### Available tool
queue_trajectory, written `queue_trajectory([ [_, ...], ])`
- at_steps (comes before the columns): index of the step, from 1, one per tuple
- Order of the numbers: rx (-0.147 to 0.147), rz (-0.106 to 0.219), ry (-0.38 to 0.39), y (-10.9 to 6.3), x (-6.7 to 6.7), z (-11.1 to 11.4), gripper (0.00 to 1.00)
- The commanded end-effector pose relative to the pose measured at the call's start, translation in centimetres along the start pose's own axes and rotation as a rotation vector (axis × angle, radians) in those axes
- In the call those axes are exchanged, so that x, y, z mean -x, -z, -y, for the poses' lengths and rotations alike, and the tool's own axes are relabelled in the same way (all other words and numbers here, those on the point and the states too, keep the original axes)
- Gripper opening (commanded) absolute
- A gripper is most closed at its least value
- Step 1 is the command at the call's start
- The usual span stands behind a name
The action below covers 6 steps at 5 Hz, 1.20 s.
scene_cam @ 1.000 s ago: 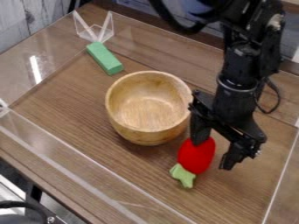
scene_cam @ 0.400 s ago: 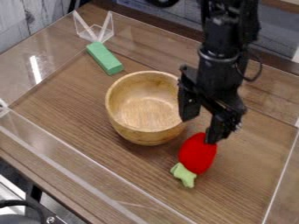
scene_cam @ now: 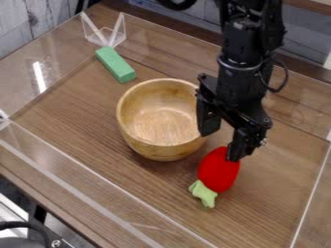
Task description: Move the red object to the left side of the table
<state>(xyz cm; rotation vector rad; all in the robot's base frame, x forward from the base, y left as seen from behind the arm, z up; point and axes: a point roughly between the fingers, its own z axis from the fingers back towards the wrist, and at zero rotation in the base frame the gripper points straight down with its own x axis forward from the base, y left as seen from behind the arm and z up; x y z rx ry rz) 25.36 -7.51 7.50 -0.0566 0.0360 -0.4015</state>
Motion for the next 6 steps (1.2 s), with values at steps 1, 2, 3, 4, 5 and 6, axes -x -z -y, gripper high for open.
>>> queue_trajectory([
  [1,-0.004,0.045,-0.002,-1.4,-0.2,0.7,1.00],
  [2,0.000,0.044,-0.012,-1.6,-0.2,1.2,1.00],
  [3,0.004,0.046,-0.044,-0.5,0.3,0.8,1.00],
  [4,0.005,0.052,-0.075,0.3,0.7,0.4,0.00],
  [5,-0.002,0.067,-0.048,-1.3,-0.4,1.1,0.00],
  [6,-0.006,0.080,-0.016,-2.6,-1.4,1.9,1.00],
])
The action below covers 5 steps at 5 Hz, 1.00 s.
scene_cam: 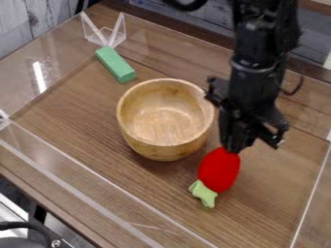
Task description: Move the red object to the left side of the table
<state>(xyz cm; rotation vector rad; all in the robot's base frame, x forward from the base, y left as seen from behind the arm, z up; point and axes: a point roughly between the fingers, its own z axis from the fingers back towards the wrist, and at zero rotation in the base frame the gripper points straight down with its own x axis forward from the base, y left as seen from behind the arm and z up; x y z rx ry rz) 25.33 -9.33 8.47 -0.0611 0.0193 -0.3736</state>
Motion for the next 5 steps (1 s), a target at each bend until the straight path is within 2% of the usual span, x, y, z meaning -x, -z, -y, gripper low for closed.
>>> queue_trajectory([
  [1,-0.005,0.065,-0.006,-1.2,-1.1,1.3,1.00],
  [2,0.001,0.072,-0.041,-0.5,-1.3,1.8,0.00],
  [3,0.018,0.044,-0.015,0.6,-0.9,2.7,1.00],
  [4,0.041,0.007,0.009,2.1,-0.4,3.3,1.00],
  [5,0.040,-0.026,0.004,2.7,-0.1,2.4,1.00],
])
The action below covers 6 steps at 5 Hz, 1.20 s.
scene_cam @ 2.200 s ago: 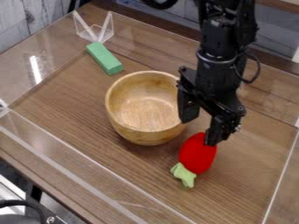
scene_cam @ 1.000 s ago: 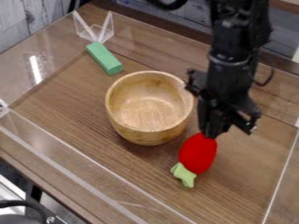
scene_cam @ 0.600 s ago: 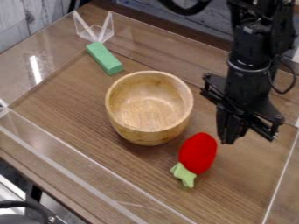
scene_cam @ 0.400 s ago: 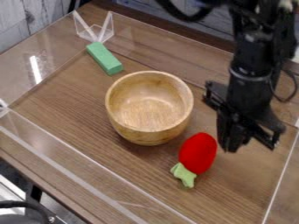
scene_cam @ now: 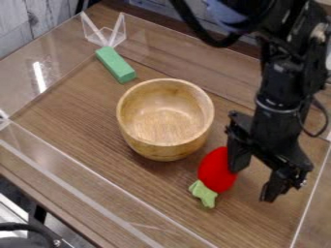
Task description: Move the red object to the left side of the table
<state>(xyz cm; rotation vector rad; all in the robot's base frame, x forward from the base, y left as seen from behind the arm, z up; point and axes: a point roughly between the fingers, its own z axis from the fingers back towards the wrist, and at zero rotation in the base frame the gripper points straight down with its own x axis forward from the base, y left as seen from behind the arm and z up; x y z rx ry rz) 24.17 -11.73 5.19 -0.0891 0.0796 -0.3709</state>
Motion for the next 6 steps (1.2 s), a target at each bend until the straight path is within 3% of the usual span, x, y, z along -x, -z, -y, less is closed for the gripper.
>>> queue_trajectory([
  [1,-0.009,0.000,0.003,-0.4,-0.1,-1.0,1.00],
  [3,-0.032,-0.026,-0.016,-1.7,-0.1,-1.6,1.00],
  [5,-0.030,-0.028,-0.166,-2.9,1.1,-3.7,1.00],
  [6,-0.023,-0.039,-0.132,-1.4,1.0,-4.3,1.00],
])
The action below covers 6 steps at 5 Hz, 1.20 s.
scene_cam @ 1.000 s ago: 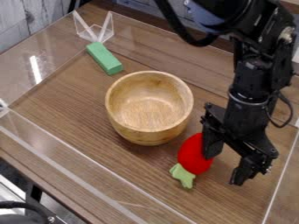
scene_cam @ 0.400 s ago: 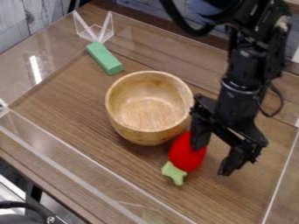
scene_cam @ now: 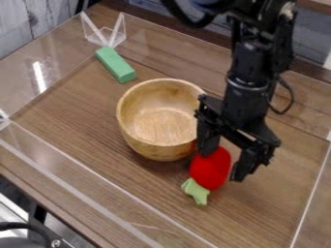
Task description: Move the red object to the left side of the table
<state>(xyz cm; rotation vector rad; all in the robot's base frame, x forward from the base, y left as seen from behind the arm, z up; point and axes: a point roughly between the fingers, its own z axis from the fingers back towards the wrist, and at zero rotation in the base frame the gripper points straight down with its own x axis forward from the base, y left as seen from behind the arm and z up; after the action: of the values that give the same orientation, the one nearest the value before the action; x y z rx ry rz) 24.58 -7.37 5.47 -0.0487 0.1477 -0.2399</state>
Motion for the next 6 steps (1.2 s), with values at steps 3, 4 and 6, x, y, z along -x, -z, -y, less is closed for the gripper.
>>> queue_trajectory([
  [3,0.000,0.007,0.045,0.6,-1.1,0.0,1.00],
  [4,0.004,0.008,0.017,1.2,-1.2,-0.8,1.00],
  [6,0.007,0.015,0.018,0.2,-1.3,-0.7,1.00],
])
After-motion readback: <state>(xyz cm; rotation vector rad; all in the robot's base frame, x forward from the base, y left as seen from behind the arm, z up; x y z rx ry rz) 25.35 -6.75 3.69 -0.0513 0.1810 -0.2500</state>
